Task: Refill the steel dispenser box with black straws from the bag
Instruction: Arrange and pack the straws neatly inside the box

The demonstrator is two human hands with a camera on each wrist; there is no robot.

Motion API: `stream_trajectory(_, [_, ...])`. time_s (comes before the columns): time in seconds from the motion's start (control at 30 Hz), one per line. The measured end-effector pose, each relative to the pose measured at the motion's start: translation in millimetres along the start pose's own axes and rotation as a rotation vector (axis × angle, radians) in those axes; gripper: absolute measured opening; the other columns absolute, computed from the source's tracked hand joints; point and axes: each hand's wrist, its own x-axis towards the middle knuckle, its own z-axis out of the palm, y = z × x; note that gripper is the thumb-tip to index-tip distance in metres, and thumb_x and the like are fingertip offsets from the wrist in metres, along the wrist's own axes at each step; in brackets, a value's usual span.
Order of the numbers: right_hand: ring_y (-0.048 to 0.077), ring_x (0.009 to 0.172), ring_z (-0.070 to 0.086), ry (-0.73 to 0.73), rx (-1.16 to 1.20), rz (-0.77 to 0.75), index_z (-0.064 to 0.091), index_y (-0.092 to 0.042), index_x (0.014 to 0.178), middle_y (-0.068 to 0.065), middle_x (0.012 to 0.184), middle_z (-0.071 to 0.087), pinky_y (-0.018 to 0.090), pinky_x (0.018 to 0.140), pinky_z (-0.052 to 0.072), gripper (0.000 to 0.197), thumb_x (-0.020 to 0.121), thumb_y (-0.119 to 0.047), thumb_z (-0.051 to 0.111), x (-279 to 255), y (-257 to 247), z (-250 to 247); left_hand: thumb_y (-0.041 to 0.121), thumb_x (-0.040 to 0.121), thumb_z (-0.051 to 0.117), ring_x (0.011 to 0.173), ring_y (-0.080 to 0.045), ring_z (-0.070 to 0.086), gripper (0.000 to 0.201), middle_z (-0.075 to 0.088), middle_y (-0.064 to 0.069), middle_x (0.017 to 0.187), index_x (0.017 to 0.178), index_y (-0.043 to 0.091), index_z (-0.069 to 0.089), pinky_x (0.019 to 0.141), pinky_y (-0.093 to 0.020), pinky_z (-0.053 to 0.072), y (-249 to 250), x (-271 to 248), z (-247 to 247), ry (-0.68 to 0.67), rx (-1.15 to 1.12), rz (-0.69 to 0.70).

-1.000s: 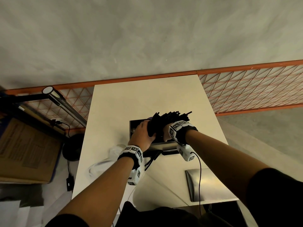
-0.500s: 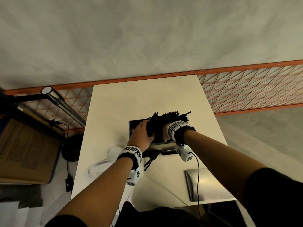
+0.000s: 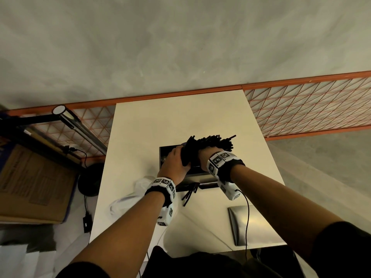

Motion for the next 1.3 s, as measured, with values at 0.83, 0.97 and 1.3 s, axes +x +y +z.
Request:
stream_trajectory(0.83, [0.031, 0.09, 0.066, -0.106, -0.12, -0.017, 0.067, -0.026, 0.106, 0.004, 0.099, 0.068, 0.04, 0.076, 0.057, 0.019, 0.089, -0.023, 0.057, -10, 5, -18, 0.031, 0.086, 0.074, 0.128, -0.022, 0.055, 0.068, 0.051, 0.001, 0.143, 0.146, 0.025, 0.044, 0.1, -0.041, 0.051, -2, -4, -1, -0.022, -0.029, 0.088])
stream_trajectory(0.97, [0.029, 0.094, 0.066, -0.125, -0.132, 0.018, 0.067, -0.023, 0.105, 0.005, 0.104, 0.068, 0.036, 0.075, 0.053, 0.018, 0.087, -0.023, 0.062, -12, 10, -34, 0.037, 0.09, 0.073, 0.132, -0.022, 0.051, 0.068, 0.049, 0.0, 0.146, 0.148, 0.022, 0.043, 0.105, -0.042, 0.048, -2, -4, -2, -0.011, -0.048, 0.134])
stream_trajectory(1.3, [0.016, 0.066, 0.052, -0.194, 0.062, 0.011, 0.064, -0.017, 0.114, 0.001, 0.095, 0.058, 0.025, 0.052, 0.044, 0.03, 0.085, -0.012, 0.07, -21, 27, -46, 0.059, 0.072, 0.084, 0.139, -0.018, 0.045, 0.1, 0.044, 0.001, 0.152, 0.152, 0.024, 0.036, 0.115, -0.037, 0.041, -4, -7, -1, -0.019, -0.062, 0.184])
